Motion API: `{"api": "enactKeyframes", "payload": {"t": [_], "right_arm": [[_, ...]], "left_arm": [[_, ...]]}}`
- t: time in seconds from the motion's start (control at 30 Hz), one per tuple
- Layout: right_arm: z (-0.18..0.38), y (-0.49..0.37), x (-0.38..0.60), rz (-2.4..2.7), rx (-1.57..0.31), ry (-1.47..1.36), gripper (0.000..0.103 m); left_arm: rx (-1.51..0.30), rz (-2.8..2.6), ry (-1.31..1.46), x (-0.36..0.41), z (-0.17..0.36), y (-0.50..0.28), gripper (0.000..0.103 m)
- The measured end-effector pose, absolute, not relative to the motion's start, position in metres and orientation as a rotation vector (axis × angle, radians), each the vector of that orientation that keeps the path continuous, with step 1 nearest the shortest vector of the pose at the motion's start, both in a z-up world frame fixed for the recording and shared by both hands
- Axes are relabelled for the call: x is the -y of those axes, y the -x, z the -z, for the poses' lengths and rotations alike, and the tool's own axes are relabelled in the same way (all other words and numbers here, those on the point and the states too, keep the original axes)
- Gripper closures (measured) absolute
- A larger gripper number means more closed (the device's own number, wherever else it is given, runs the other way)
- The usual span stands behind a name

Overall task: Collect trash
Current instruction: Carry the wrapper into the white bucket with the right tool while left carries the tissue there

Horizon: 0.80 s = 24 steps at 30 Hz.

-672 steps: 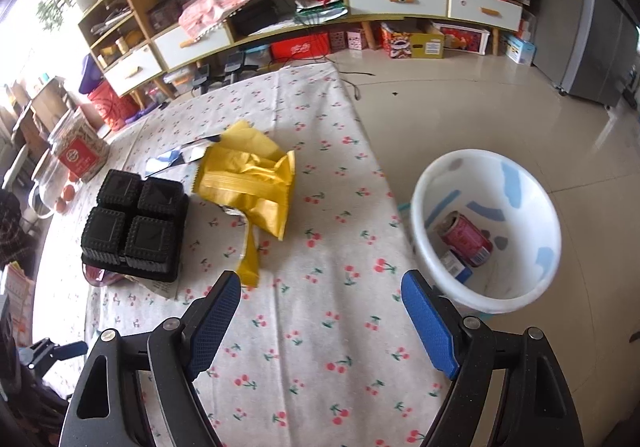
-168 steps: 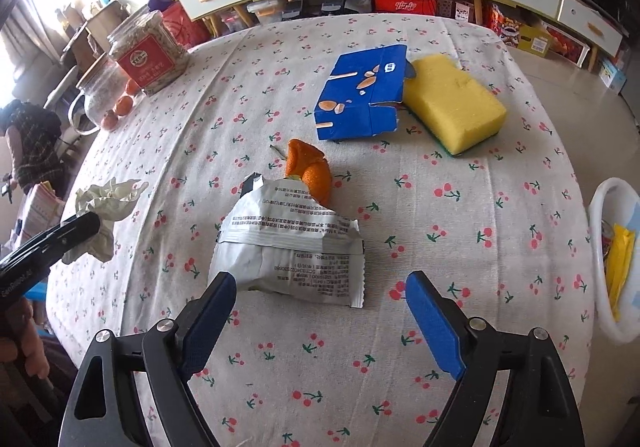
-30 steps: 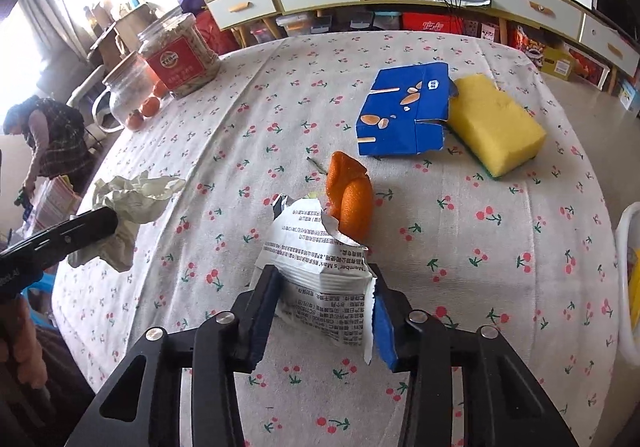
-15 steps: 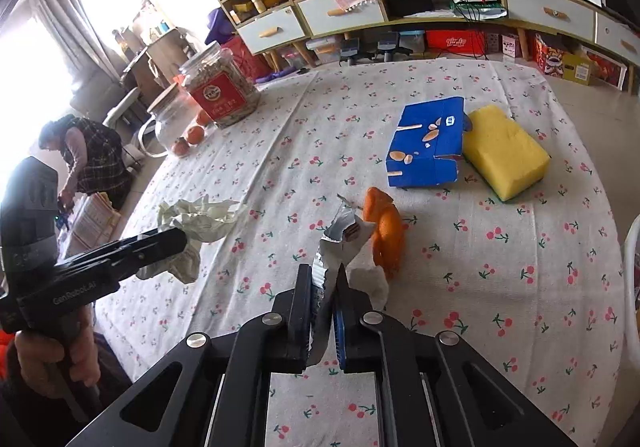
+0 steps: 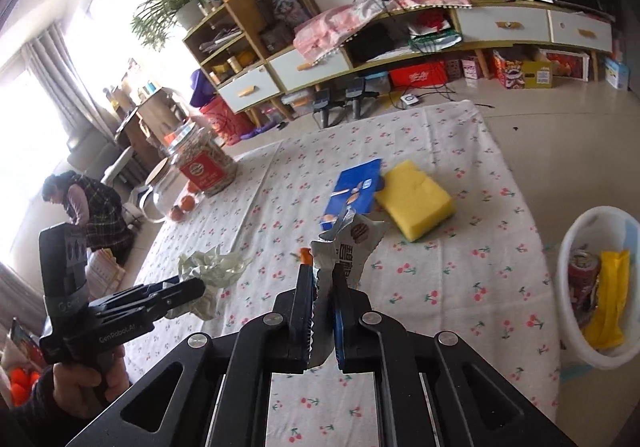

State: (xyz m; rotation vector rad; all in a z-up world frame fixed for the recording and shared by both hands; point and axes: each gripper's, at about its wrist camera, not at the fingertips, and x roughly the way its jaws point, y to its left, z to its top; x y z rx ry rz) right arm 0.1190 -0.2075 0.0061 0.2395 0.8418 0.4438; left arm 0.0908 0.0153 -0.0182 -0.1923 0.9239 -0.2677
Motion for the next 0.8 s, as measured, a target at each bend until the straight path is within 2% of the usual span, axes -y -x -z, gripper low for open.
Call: {"api": "enactKeyframes", "payload": {"t": [0.37, 0.73, 0.8], "right_arm": [[-0.003, -0.122, 0.345, -0.186, -0.816, -0.358, 0.094], [0.043, -0.136, 0.426, -0.049, -0.913, -0.433, 0.092], [0.053, -0.138, 0.434, -0.014, -0.945, -0.440, 0.087]], "left_arm": [[-0.942, 0.391, 0.124, 0.073, 0.016, -0.116, 0.068], [-1.002, 0.507, 0.077, 0.174, 0.034, -0.139, 0.068], [-1.007, 0.522, 0.069, 0.186, 0.036, -0.142, 0.068]]}}
